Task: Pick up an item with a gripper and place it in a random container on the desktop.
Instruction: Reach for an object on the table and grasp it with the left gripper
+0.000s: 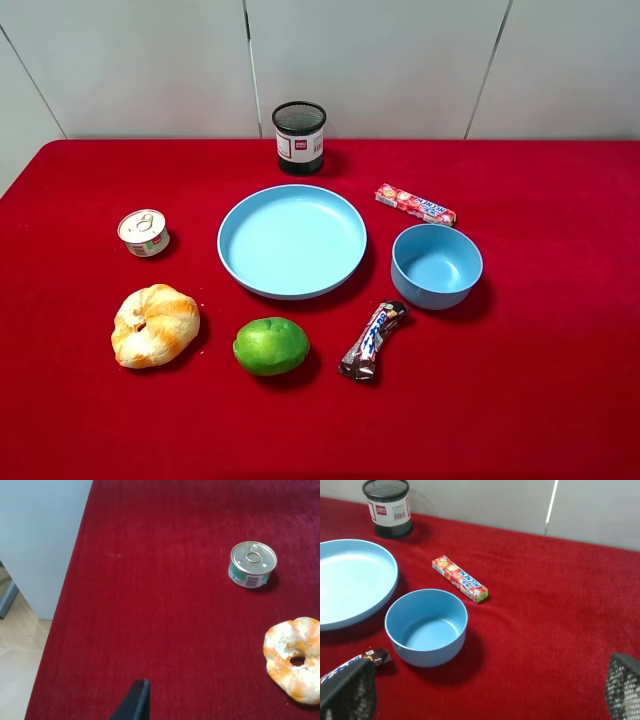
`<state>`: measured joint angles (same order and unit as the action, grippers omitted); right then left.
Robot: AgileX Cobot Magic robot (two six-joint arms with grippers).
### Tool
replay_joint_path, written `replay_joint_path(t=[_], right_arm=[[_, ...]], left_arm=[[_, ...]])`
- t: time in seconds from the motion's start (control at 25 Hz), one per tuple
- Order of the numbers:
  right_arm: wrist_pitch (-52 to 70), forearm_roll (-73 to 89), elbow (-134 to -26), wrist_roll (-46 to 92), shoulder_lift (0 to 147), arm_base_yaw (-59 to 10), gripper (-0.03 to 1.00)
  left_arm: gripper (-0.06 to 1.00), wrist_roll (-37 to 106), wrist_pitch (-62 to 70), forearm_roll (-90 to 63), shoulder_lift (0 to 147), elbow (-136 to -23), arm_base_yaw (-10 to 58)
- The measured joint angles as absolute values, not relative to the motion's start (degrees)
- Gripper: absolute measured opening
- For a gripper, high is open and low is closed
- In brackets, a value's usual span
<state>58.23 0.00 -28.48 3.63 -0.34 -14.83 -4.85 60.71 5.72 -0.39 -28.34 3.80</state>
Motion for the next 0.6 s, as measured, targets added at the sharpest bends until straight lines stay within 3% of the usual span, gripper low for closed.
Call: replay_joint_path(t=[0.6], right_arm=[[58.2, 0.0, -28.5, 3.6, -0.3, -14.8, 0.69]], left_arm=[[0.98, -4.8, 60.7, 5.7, -0.4, -28.3, 3.8]])
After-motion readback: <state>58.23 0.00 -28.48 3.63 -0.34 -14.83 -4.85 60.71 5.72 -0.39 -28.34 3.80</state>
